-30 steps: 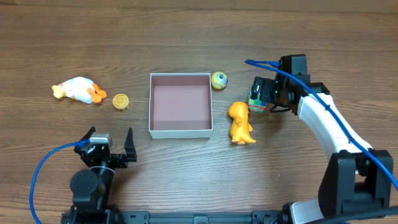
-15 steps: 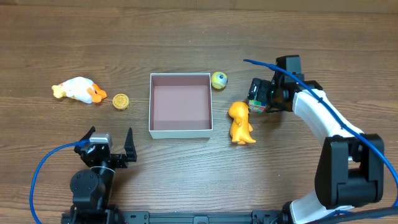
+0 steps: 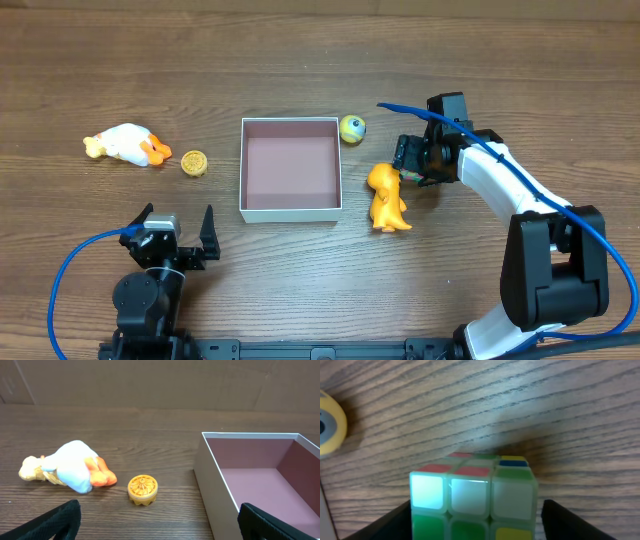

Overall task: Pack container
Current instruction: 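Close the right gripper on the Rubik's cube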

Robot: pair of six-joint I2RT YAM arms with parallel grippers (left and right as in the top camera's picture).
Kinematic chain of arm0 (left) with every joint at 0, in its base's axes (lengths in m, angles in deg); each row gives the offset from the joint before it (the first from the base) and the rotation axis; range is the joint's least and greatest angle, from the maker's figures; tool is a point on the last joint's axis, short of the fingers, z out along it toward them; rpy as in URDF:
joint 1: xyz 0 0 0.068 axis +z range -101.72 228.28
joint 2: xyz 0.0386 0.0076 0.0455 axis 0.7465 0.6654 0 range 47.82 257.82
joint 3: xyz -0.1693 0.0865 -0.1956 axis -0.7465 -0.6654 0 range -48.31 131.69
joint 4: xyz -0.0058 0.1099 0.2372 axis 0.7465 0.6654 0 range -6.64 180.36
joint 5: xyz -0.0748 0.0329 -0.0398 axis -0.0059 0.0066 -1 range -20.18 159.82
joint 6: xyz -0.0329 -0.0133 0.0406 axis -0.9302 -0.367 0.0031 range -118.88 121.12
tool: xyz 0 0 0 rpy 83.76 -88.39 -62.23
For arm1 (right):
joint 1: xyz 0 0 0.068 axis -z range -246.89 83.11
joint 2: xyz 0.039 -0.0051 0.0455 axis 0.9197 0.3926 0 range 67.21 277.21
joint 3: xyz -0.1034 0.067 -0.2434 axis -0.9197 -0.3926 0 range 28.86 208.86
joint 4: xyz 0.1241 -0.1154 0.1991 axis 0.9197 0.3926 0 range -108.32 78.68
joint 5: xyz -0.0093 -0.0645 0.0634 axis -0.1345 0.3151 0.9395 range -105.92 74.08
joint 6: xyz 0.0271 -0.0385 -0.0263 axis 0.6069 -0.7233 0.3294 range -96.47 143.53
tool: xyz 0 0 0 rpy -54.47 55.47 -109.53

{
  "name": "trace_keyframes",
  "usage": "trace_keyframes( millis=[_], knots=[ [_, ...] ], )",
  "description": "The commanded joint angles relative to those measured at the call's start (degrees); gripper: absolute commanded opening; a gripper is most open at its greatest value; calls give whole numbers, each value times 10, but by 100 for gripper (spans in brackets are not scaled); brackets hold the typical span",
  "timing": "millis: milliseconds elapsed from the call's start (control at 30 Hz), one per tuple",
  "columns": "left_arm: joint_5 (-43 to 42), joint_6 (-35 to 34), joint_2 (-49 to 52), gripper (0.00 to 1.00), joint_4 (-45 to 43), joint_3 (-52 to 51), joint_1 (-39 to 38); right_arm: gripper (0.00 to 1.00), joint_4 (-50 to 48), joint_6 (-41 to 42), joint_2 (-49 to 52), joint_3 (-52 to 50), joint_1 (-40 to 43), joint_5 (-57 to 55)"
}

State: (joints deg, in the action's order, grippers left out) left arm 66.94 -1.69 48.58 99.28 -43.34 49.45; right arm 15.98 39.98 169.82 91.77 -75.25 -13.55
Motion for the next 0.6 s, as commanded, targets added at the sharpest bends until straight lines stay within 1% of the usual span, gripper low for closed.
trace_keyframes(
  millis=[0, 100, 233, 300, 367, 433, 467, 500, 567],
  knots=[
    [-8, 5, -4, 100, -1, -2, 3, 69, 3, -1, 0, 13, 0, -14],
    [-8, 5, -4, 100, -1, -2, 3, 65, 5, -2, 0, 13, 0, -26],
    [-8, 5, -4, 100, -1, -2, 3, 66, 5, -34, 0, 13, 0, -76],
    [-8, 5, -4, 100, -1, -2, 3, 66, 6, -34, 0, 13, 0, -106],
    [-8, 5, -4, 100, -1, -2, 3, 65, 5, -34, 0, 13, 0, -107],
    [-8, 5, -4, 100, -1, -2, 3, 59, 6, -34, 0, 13, 0, -107],
    [-8, 5, -4, 100, -1, -2, 3, 53, 7, -34, 0, 13, 0, -107],
    [-8, 5, -4, 100, -1, -2, 3, 51, 7, -34, 0, 13, 0, -107],
    [-8, 5, -4, 100, -1, -2, 3, 43, 9, -33, 0, 13, 0, -107]
  ],
)
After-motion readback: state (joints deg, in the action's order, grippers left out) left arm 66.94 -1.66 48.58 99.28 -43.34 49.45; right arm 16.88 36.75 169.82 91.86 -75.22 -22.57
